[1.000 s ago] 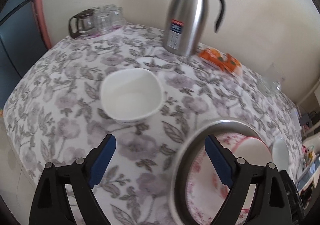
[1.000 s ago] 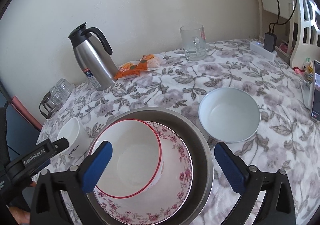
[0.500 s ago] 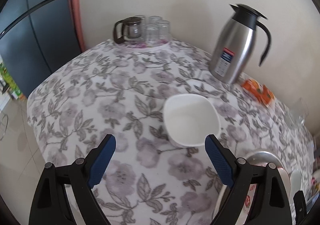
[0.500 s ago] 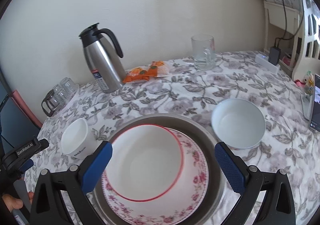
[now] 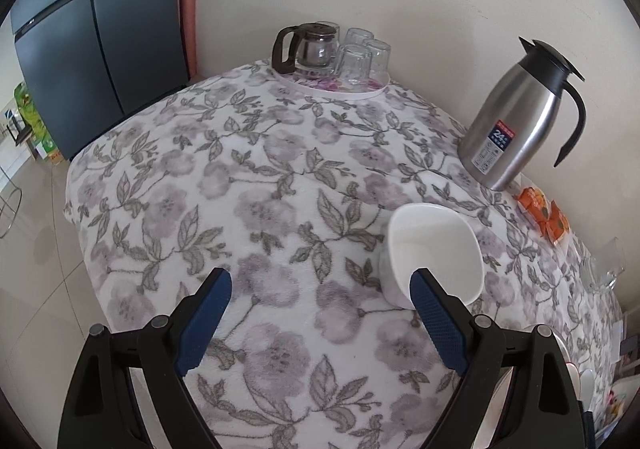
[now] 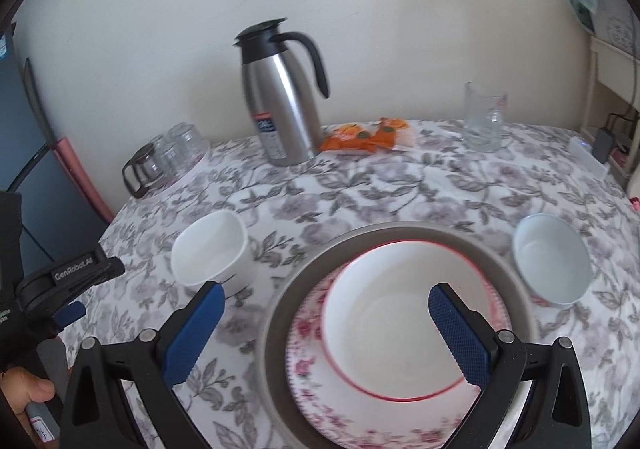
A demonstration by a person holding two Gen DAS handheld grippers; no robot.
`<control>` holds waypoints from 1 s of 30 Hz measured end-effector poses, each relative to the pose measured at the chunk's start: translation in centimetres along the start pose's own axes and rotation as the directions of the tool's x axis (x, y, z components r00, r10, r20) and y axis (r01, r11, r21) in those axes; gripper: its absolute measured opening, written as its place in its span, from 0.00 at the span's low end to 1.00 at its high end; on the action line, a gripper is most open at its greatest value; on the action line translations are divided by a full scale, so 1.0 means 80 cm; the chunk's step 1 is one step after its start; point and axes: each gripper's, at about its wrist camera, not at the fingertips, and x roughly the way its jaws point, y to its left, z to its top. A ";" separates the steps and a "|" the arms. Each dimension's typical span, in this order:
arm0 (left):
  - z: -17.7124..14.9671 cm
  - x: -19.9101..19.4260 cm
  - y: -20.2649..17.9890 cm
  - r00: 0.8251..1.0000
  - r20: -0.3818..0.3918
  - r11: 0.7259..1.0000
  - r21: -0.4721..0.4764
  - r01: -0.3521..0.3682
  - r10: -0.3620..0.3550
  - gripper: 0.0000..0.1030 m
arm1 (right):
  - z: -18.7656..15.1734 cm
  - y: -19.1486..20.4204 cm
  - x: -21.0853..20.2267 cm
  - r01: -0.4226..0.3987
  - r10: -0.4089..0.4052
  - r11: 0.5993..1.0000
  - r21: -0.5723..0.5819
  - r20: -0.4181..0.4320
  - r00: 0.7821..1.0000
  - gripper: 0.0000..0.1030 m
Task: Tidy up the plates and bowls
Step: 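Move both grippers toward the square white MAX bowl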
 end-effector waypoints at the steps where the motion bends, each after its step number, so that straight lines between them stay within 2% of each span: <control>1: 0.001 0.001 0.002 1.000 -0.002 1.000 -0.004 0.001 -0.001 0.88 | -0.001 0.005 0.003 -0.006 0.006 1.000 -0.006 -0.002 1.000 1.00; 13: 0.011 0.023 0.028 0.999 -0.031 0.998 -0.066 0.013 -0.015 0.88 | -0.007 0.045 0.030 -0.036 0.033 0.997 -0.067 -0.043 0.999 1.00; 17: 0.015 0.033 0.031 0.999 -0.036 0.997 -0.076 0.024 -0.027 0.88 | 0.000 0.050 0.031 -0.029 0.027 0.997 -0.072 -0.019 0.999 1.00; 30: 0.027 0.063 0.034 0.995 -0.043 0.989 -0.127 0.081 -0.087 0.89 | 0.026 0.072 0.063 -0.034 0.029 0.996 -0.084 -0.053 0.998 1.00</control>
